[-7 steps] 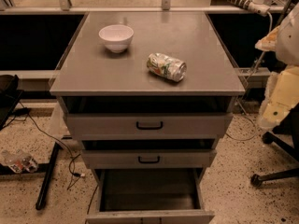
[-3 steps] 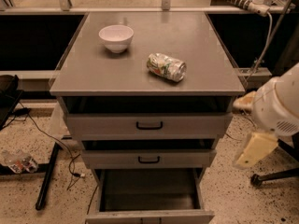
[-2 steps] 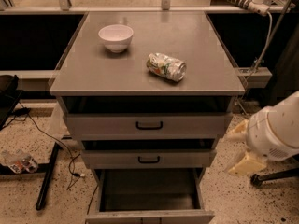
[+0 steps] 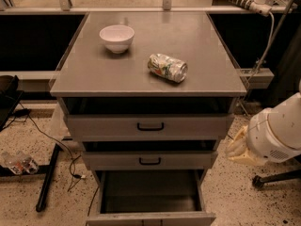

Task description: Close bottom drawer

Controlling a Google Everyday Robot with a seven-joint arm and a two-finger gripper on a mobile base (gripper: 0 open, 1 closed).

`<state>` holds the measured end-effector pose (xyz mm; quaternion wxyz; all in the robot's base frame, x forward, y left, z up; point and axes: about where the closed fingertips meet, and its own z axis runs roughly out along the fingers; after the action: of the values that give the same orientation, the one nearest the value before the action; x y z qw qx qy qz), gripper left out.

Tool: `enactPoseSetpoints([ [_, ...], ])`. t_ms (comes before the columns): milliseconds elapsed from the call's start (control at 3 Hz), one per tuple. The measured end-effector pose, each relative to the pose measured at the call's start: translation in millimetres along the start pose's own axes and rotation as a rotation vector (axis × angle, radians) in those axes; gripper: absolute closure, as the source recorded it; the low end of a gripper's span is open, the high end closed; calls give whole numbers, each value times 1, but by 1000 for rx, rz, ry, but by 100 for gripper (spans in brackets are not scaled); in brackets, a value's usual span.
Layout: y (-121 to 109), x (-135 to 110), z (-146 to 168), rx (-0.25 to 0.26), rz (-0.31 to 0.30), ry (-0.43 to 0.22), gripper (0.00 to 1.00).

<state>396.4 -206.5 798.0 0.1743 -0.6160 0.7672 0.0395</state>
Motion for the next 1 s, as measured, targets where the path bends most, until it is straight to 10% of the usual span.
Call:
enactPoseSetpoints([
  [333,0,0,0,0,0,0,100],
  [1000,-13,21,99,-2,20,14,100],
])
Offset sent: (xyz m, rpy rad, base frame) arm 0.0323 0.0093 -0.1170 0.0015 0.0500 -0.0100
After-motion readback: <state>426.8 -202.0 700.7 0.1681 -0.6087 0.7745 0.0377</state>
